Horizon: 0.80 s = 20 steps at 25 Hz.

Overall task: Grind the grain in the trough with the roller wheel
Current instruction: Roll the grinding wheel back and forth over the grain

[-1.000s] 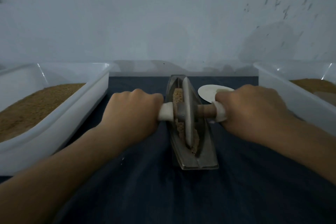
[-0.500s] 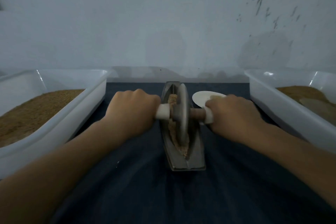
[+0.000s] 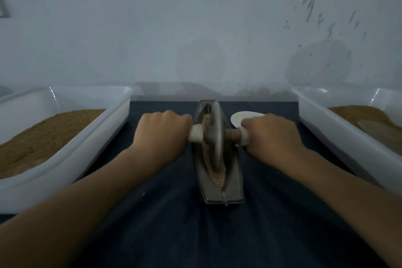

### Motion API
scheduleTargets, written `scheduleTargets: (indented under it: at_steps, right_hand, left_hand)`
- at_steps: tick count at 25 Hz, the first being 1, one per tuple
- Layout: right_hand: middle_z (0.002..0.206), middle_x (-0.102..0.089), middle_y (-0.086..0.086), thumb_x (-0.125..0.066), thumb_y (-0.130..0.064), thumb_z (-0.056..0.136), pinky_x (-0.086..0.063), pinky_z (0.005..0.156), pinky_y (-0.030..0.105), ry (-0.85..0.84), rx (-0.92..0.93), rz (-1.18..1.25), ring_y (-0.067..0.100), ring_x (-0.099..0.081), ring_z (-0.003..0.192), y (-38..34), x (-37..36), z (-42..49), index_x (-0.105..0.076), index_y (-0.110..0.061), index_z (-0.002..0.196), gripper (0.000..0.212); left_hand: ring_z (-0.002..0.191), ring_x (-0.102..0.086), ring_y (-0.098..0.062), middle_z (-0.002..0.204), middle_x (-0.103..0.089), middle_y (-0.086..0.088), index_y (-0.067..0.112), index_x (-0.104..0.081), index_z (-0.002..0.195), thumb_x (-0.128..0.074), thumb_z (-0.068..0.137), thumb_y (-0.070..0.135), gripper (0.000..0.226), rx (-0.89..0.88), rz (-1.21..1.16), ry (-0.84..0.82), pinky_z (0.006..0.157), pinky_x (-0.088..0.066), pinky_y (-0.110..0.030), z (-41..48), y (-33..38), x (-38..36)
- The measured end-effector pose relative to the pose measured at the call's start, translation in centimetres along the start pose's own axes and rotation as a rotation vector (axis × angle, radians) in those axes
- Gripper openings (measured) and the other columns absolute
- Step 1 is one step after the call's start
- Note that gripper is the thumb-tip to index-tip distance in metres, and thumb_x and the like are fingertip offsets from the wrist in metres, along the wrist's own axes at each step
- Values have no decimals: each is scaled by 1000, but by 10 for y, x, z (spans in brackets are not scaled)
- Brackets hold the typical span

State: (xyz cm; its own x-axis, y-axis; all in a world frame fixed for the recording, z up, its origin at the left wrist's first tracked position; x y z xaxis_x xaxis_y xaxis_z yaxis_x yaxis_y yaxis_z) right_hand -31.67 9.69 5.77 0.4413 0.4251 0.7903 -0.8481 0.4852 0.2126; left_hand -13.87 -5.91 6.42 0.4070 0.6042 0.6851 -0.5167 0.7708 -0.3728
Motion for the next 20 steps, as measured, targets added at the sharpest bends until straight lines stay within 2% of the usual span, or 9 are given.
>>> scheduleTargets:
  at_steps: [2,3,6,8,10,13,16,18,20]
  right_hand:
    - [54,-20,-15,-70,-37,53,-8,48,14,97,43,10,13,-24,46,2,8,-20,-37,-30,60,35]
    - [53,-20,-15,-69,-37,52,-7,48,14,91,38,0,10,-21,44,2,7,-18,-37,-29,59,34]
    - [63,-48,-12,-68,-32,73,-23,47,22,-46,-34,-47,12,-44,53,-4,-9,23,-49,-28,69,20]
    - [84,-64,-3,-68,-36,86,-36,57,28,-128,-37,-46,22,-61,74,-11,-14,59,-63,-29,86,9]
    - [89,-66,2,-68,-36,88,-40,60,30,-165,-30,-80,25,-64,80,-12,-16,73,-67,-26,93,11]
    - [63,-43,-12,-68,-34,76,-24,48,22,-97,30,-36,14,-39,53,-3,-8,34,-50,-30,71,18]
    - [57,-11,-16,-56,-40,60,-2,50,16,178,145,-14,5,-10,48,4,7,-10,-39,-30,61,20]
    - [56,-15,-15,-60,-40,64,-7,49,17,146,112,10,13,-20,46,6,1,-7,-43,-29,64,20]
    - [60,-38,-12,-66,-38,77,-25,48,24,-30,-17,10,20,-43,54,0,-12,19,-49,-29,72,21]
  left_hand:
    - [46,3,-9,57,-4,11,26,-27,69,-79,52,26,55,-35,-25,73,48,-5,-18,-7,0,12]
    - [46,3,-9,56,-4,11,26,-27,68,-79,51,25,55,-11,-29,51,49,-4,-17,-6,-1,11]
    - [44,-20,-14,57,-29,6,24,-41,74,-69,76,27,28,92,7,-147,45,-19,-25,18,1,-18]
    - [59,-45,-22,75,-53,0,22,-51,87,-56,90,26,7,215,-75,-270,56,-35,-34,38,-5,-31]
    - [64,-49,-22,79,-53,0,22,-53,92,-55,92,29,7,259,-123,-319,59,-38,-35,42,-8,-39]
    - [49,-26,-12,64,-32,8,31,-44,82,-59,84,41,19,86,-93,-220,49,-25,-29,19,-7,-22]
    - [45,-12,-6,59,-14,16,40,-34,73,-55,67,53,25,-118,-93,-26,45,-20,-21,-5,-18,3]
    - [46,-25,-11,59,-19,15,39,-38,73,-55,71,53,22,-86,-42,-123,46,-27,-24,-4,-19,2]
    - [59,-44,-18,67,-40,9,34,-57,85,-58,83,46,12,69,-26,-312,54,-36,-32,15,-15,-13]
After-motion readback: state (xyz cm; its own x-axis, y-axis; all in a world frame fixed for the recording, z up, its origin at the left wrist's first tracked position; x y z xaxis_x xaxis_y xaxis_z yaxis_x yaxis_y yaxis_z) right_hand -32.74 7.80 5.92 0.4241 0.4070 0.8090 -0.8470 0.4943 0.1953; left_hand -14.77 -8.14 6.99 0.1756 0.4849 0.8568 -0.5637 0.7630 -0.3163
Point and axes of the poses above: each hand's wrist, its own z-axis towards the middle knuckle, its own x-axis out of the back of the hand, y = z × x, the point moved 3 cm from there along z, towards the middle knuckle
